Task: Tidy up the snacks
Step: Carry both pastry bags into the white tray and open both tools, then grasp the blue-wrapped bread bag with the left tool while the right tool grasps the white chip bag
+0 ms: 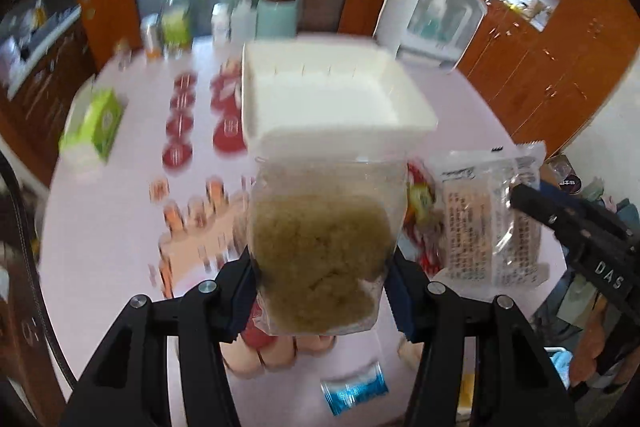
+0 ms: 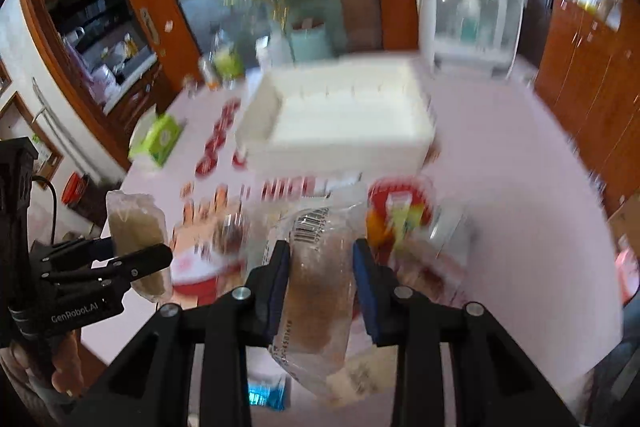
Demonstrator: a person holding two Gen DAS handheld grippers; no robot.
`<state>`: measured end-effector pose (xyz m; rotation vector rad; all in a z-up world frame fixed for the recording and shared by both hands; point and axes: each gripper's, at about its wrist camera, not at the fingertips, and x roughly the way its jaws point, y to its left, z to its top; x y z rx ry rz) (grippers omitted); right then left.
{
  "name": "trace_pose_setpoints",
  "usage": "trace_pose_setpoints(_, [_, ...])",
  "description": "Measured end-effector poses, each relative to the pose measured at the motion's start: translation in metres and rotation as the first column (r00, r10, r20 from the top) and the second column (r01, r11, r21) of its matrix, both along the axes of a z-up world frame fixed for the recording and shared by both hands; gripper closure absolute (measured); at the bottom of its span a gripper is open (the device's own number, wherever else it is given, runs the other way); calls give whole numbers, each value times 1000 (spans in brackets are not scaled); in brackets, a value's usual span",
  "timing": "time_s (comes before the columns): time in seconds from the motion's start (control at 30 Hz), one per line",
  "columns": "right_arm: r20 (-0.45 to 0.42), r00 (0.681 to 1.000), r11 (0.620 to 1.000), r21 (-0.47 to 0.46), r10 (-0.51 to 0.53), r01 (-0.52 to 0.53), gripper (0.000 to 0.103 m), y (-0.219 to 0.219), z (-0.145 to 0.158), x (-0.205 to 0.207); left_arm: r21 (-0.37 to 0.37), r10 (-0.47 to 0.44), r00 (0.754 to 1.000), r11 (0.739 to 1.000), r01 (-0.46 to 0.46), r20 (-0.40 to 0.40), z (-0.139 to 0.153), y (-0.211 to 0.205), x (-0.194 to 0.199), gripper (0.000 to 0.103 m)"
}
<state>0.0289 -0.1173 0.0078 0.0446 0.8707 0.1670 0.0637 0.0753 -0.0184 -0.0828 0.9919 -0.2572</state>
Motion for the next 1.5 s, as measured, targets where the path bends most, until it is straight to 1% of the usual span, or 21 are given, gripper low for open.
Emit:
trace_pose_setpoints(0.13, [89, 996, 999, -34, -25, 28, 71, -4, 35, 36, 25, -19, 997, 1000, 18, 70, 31, -10, 38, 48])
trace_pose_setpoints(0.2, [119, 992, 999, -39, -29, 34, 71, -8, 45, 60, 46, -18, 994, 999, 13, 108, 41, -17, 62, 48])
trace_pose_setpoints(0.27, [136, 990, 999, -39, -31, 36, 70, -14, 51, 87, 69, -13, 991, 998, 4, 132, 45, -25, 87, 48])
trace_pose_setpoints(0.33, [135, 990, 999, -32, -32, 37, 70, -20, 50, 117, 84, -2, 992, 996, -9, 128, 44, -32, 111, 48])
trace_pose_setpoints(0.43, [119, 992, 999, -33, -28, 33, 70, -23, 41, 156, 95, 26, 995, 995, -36, 101, 30, -39, 151, 48])
trace_pose_setpoints(0.5, [97, 995, 999, -45, -26, 30, 69, -25, 27, 190, 109, 42, 996, 993, -50, 78, 17, -43, 172, 47])
trace_pose_setpoints(0.57, [75, 997, 999, -42, -16, 19, 68, -25, 14, 210, 133, 65, 996, 988, -72, 54, 3, -45, 191, 46])
trace_pose_setpoints(0.63, [32, 999, 1000, 2, -5, 5, 63, -29, -2, 235, 138, 89, 996, 986, -92, 28, -10, -45, 206, 31])
trace_pose_setpoints(0.67, [19, 1000, 1000, 21, -5, 4, 63, -30, -8, 239, 130, 106, 994, 986, -107, 13, -14, -44, 213, 17])
trace_pose_setpoints(0.7, [-1, 1000, 999, 42, -2, 2, 62, -32, -12, 248, 115, 120, 993, 986, -120, 6, -18, -42, 216, 14])
trace_pose_setpoints(0.73, [-9, 1000, 999, 51, -1, 1, 62, -33, -14, 252, 102, 128, 992, 987, -128, 0, -21, -41, 218, 14])
trace_pose_setpoints(0.77, [-19, 1000, 999, 50, -3, 4, 60, -34, -15, 257, 91, 129, 992, 988, -128, -8, -22, -40, 219, 14])
trace_pose_setpoints(0.8, [-22, 1000, 999, 46, -3, 4, 54, -34, -17, 258, 81, 129, 991, 989, -127, -23, -24, -39, 222, 14])
trace_pose_setpoints(0.83, [-20, 1000, 999, 44, -1, 2, 52, -34, -18, 258, 80, 133, 991, 988, -130, -30, -26, -38, 223, 14])
trace_pose_setpoints(1.0, [-28, 1000, 1000, 6, 14, -14, 51, -35, -21, 255, 107, 138, 990, 985, -135, -24, -24, -34, 217, 14])
trace_pose_setpoints(1.13, [-15, 1000, 1000, 4, 15, -15, 51, -38, -17, 243, 108, 143, 990, 984, -142, -5, -12, -31, 200, 14])
trace_pose_setpoints(1.23, [20, 1000, 1000, 3, 7, -7, 51, -40, -7, 224, 99, 146, 989, 984, -147, 19, -1, -26, 185, 14])
trace_pose_setpoints(1.33, [49, 999, 1000, -18, 5, -4, 51, -38, 4, 203, 74, 132, 991, 988, -132, 11, 7, -19, 170, 14])
trace_pose_setpoints(1.4, [72, 997, 999, -46, 9, -6, 51, -35, 12, 185, 64, 115, 993, 991, -115, 13, 14, -16, 158, 14])
trace_pose_setpoints(1.5, [107, 994, 995, -100, 12, -1, 51, -32, 24, 157, 70, 84, 996, 994, -87, 36, 24, -15, 133, 14])
